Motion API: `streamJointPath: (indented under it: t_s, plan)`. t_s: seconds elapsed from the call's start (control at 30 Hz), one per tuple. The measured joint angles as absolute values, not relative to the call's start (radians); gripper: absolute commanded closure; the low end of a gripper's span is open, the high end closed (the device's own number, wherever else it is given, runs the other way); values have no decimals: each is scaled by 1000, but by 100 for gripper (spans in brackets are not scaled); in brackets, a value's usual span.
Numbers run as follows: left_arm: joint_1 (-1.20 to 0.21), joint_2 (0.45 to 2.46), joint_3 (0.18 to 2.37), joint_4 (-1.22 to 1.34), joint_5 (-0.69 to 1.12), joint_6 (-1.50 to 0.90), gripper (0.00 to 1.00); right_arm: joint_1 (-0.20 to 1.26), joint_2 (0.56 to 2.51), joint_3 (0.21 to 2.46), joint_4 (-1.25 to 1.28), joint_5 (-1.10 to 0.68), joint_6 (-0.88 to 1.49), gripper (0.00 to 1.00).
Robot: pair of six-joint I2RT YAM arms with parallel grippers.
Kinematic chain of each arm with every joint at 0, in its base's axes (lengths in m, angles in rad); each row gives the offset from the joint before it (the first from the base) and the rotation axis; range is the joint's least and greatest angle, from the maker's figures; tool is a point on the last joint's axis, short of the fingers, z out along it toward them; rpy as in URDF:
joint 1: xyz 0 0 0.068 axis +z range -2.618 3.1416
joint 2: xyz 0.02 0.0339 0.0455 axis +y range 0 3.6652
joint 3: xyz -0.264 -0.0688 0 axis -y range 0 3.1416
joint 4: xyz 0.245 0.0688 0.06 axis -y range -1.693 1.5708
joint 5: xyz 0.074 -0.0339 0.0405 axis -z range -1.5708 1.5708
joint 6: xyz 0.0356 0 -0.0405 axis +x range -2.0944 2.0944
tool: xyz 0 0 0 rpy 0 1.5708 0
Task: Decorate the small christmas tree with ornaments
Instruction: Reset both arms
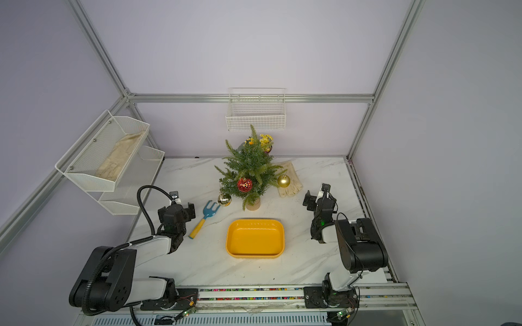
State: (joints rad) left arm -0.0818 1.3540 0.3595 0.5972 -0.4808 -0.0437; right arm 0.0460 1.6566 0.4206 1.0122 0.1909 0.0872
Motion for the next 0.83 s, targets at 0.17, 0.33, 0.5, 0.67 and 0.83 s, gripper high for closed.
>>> streamJointPath:
  t_s: [0.17, 0.33, 0.5, 0.67, 0.83]
  plan:
    - [7, 1428, 356, 779, -325, -44, 0, 43, 1777, 421, 1148, 136, 65, 3]
    - [18, 1568, 356, 852, -222, -40, 0, 43, 1785, 451, 1168, 132, 61, 3]
    - [18, 1582, 356, 857, -175, -35, 0, 42, 1785, 456, 1173, 131, 61, 3]
    - [18, 1582, 356, 867, -157, -31, 0, 42, 1785, 456, 1175, 131, 60, 3]
    - [18, 1582, 356, 870, -150, -31, 0, 41, 1785, 456, 1176, 128, 57, 3]
